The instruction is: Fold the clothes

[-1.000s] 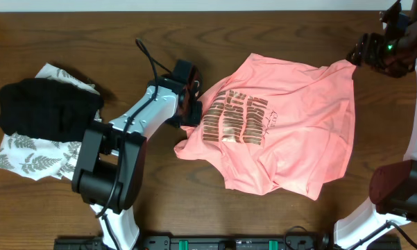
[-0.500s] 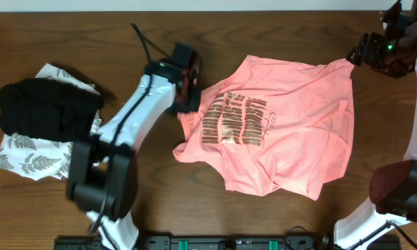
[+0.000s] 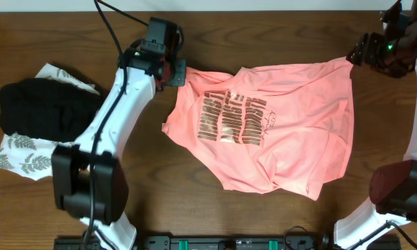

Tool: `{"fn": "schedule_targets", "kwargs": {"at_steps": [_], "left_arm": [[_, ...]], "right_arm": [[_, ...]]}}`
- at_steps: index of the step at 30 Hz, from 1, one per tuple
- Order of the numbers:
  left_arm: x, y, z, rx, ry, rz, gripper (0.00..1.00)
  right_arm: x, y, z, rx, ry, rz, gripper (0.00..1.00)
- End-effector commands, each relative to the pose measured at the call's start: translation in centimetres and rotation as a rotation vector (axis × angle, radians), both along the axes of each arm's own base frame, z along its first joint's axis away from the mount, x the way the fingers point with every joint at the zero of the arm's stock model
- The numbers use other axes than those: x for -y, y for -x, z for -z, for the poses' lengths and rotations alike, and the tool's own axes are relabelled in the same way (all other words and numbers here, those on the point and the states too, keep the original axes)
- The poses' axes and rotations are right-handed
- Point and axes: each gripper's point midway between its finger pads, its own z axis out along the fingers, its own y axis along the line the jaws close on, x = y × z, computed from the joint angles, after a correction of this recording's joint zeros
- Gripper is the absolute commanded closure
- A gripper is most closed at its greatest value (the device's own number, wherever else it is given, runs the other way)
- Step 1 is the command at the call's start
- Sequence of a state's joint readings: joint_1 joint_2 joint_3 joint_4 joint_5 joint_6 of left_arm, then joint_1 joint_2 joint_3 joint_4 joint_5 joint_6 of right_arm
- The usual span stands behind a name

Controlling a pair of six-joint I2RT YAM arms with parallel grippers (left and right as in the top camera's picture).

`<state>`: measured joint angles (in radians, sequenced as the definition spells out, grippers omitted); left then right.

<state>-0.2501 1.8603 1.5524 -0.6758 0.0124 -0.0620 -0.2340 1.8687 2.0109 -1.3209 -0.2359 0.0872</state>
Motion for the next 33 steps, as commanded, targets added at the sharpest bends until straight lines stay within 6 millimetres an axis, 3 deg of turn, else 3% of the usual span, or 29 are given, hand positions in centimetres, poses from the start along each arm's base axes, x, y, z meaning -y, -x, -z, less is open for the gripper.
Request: {"fn": "schedule_targets", "kwargs": {"at_steps": [1,4,6,10,13,18,24,28,33], "left_arm": [[-1.8,-1.0,1.8,-0.013,-0.036,-0.025,0.93],[-2.7,-1.9,3.2,-0.014,-0.042,-0.046,0.79],[-3.6,-2.4,3.5,-0.007,-0.052,-0.069,0.59],[-6.6,-2.9,2.8,0.016,-0.106,-0.142,0.48],[-6.5,-1.9,3.1,-0.034,-0.051,-0.138,0.48],[-1.8,0.7,4.3,-0.156,0.127,-0.015,0.54],[1.8,2.5,5.5,-0.181,0.084,0.136,0.54],[2.0,2.7,6.4,-0.174,0.04,0.142,0.53],[3.5,3.6,7.9,-0.211,0.053,0.176,0.65]], "right_arm": [[-0.5,0.4,-1.2,0.023,-0.006,0.0,0.32],[-0.5,0.4,-1.1,0.021,-0.006,0.0,0.32],[-0.5,0.5,-1.1,0.019,-0.007,0.0,0.32],[-0.5,0.7,-1.0,0.009,-0.006,-0.008,0.31],[-0.6,0.9,-0.9,0.004,-0.001,-0.022,0.3],[-0.9,1.3,-0.7,-0.014,0.003,-0.048,0.28],[-1.9,1.9,-0.4,-0.043,0.008,-0.084,0.27],[-2.3,1.9,-0.4,-0.045,0.011,-0.098,0.27],[-2.3,1.9,-0.4,-0.042,0.011,-0.098,0.27]]}}
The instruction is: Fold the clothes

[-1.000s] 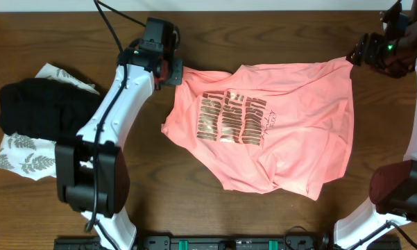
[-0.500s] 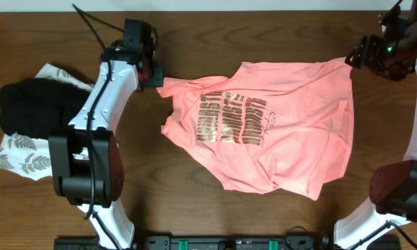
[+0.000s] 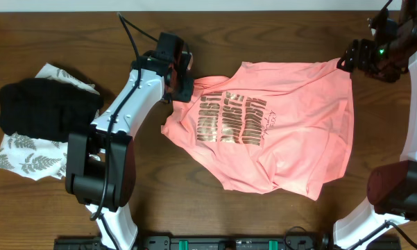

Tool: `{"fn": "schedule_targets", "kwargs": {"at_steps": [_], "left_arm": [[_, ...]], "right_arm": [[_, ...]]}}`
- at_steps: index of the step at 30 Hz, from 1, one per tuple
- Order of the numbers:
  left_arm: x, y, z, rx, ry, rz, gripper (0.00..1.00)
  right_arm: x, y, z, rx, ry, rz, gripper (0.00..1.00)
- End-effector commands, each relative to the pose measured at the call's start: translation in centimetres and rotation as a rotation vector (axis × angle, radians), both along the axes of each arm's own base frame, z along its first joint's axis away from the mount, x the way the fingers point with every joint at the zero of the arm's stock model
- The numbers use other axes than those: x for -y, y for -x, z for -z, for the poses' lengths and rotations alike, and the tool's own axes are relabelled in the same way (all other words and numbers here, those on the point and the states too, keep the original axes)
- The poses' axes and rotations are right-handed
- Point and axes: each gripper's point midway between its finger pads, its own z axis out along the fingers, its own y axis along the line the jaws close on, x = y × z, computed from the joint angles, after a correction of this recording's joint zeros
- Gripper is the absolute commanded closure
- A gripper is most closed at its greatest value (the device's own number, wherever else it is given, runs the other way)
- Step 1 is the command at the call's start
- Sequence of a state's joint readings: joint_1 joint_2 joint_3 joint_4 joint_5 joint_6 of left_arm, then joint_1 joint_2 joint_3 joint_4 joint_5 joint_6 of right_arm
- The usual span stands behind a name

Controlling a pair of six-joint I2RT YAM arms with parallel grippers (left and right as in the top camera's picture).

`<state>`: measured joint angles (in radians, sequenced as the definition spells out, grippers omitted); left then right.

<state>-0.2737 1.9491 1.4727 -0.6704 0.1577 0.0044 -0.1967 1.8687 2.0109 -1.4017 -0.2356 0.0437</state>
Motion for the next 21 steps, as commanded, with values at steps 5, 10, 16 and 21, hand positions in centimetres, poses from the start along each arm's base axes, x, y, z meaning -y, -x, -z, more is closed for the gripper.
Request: {"fn": "schedule_targets", "kwargs": {"at_steps": [5,10,16,21], "left_arm": [[2.0,-0.3,4.4,-0.03,-0.008,0.057,0.81],[1.9,0.0,7.5,-0.083,-0.023,0.057,0.92],[1.9,-3.0,6.4,0.049,-0.035,0.038,0.92],[1.3,-5.7,4.4,0.158,-0.078,0.005,0.9]], "right_arm": [[-0.4,0.3,-1.1,0.03,0.008,-0.018,0.27],[-0.4,0.3,-1.1,0.027,0.006,-0.012,0.26],[-0.4,0.1,-1.2,0.035,0.007,-0.012,0.26],[-0.2,0.2,-1.1,0.032,0.016,-0.009,0.26]]}}
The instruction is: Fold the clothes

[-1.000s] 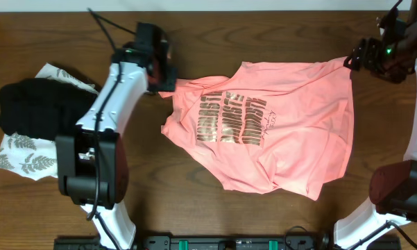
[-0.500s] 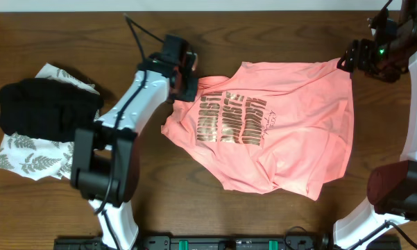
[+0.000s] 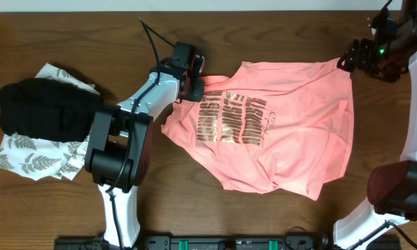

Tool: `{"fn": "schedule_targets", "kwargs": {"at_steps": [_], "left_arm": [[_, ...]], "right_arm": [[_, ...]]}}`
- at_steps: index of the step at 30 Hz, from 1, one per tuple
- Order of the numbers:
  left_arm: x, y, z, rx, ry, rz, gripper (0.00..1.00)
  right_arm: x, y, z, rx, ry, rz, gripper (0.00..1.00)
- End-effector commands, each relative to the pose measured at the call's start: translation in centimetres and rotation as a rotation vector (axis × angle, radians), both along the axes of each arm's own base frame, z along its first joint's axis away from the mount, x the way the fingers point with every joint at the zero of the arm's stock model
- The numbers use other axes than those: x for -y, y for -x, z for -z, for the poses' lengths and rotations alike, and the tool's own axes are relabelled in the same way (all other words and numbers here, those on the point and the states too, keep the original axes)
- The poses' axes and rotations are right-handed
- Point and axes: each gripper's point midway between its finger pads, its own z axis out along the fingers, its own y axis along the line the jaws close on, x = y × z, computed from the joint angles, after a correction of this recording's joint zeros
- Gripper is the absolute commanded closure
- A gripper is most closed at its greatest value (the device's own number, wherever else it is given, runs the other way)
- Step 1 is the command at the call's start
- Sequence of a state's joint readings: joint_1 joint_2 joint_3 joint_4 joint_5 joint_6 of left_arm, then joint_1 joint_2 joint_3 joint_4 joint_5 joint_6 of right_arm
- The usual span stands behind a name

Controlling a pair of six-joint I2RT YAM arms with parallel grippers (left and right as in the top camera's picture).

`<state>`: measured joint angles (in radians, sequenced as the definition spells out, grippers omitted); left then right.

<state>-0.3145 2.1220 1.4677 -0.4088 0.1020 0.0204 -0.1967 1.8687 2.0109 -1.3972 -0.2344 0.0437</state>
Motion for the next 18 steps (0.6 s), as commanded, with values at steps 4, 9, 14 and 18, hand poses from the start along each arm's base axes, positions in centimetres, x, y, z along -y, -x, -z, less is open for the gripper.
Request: {"fn": "schedule_targets", "kwargs": {"at_steps": [4,9,14,18], "left_arm": [[-2.0,-3.6,-2.1,0.143,-0.076,-0.058,0.88],[-5.0,-6.6,-4.2,0.266,-0.148,-0.133,0.83],[-7.4,-9.9,-7.7,0.382,-0.143,-0.165,0.71],[-9.5,-10.4,-9.7,0.368,-0.152,-0.202,0.65]], "right_arm": [[0.0,0.2,-1.1,0.029,0.028,-0.005,0.27],[0.0,0.3,-1.0,0.026,0.027,-0.005,0.27],[0.0,0.3,-1.0,0.025,0.027,-0.005,0.27],[-0.1,0.5,-1.0,0.019,0.026,-0.005,0.27]]}}
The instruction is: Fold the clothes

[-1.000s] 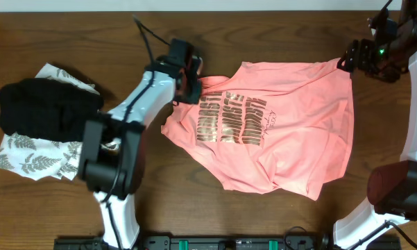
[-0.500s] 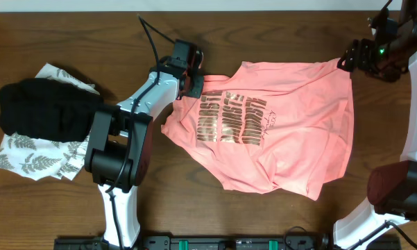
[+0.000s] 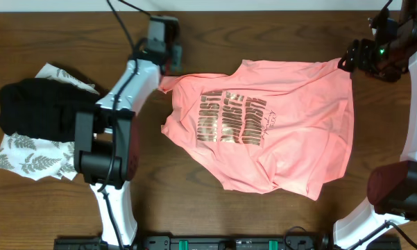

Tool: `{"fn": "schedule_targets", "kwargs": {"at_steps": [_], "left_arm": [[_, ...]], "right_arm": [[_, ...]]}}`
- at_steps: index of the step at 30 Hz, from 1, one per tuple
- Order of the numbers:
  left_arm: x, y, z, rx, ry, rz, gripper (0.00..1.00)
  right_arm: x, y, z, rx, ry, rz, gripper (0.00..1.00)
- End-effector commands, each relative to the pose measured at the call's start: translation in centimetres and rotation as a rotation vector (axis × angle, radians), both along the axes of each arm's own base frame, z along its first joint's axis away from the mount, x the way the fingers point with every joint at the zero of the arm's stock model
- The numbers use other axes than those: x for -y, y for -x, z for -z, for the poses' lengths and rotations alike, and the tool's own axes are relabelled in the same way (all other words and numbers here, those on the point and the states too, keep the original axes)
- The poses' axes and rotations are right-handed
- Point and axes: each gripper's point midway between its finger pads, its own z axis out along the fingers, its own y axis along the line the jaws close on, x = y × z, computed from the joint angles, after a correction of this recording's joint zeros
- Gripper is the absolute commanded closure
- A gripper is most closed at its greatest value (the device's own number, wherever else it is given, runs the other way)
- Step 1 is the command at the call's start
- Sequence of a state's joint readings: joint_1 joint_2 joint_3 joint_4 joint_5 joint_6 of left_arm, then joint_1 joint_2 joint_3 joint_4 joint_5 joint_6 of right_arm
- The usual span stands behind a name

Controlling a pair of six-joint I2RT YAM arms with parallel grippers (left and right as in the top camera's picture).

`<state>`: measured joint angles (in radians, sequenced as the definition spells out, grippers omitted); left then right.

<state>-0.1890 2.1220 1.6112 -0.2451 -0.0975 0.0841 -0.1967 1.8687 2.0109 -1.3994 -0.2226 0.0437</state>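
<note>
A salmon-pink T-shirt [image 3: 284,139] with a metallic print lies spread, print up and rumpled, in the middle of the table in the overhead view. Its upper-left corner is drawn out into a point under my left gripper [image 3: 166,75], which looks shut on that corner. The upper-right corner of the shirt is pulled up to my right gripper [image 3: 348,61] at the far right edge, and that gripper is shut on the cloth. The lower hem lies loose and creased toward the front.
At the left a black garment [image 3: 45,107] lies bunched on a white cloth with a leaf print [image 3: 28,161]. Dark wooden table [image 3: 194,208] all around. The arm bases stand at the front left and front right.
My left gripper has moved from on the shirt beside the print back and to the left. The shirt's upper-left corner now reaches out to the left with it. The right gripper has held still.
The left gripper first sat at the shirt's upper-left corner, then lay further right over the shirt's edge, then close to the print. Now it is back to the left with the corner drawn out. The right gripper kept hold of the upper-right corner throughout.
</note>
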Motion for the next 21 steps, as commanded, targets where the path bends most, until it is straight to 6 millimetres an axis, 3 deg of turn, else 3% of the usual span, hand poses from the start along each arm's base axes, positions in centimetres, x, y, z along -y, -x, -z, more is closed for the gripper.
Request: {"fn": "schedule_targets", "kwargs": {"at_steps": [1,6,10,16,21], "left_arm": [[-1.8,-0.5,-2.2,-0.006,-0.026,-0.029,0.64],[-1.1,4.3,-1.5,-0.238,0.006,0.015,0.64],[0.1,7.5,0.7,-0.383,0.097,-0.002,0.64],[0.6,8.5,2.3,-0.422,0.115,0.024,0.48],[0.7,8.3,2.4,-0.411,0.069,0.104,0.44]], "right_arm": [[-0.2,0.4,-1.0,0.022,0.015,-0.009,0.27],[-0.2,0.3,-1.1,0.025,0.016,-0.009,0.26],[0.0,0.2,-1.1,0.029,0.03,-0.004,0.26],[0.1,0.1,-1.1,0.033,0.031,-0.004,0.26],[0.1,0.1,-1.1,0.033,0.031,-0.004,0.26]]}}
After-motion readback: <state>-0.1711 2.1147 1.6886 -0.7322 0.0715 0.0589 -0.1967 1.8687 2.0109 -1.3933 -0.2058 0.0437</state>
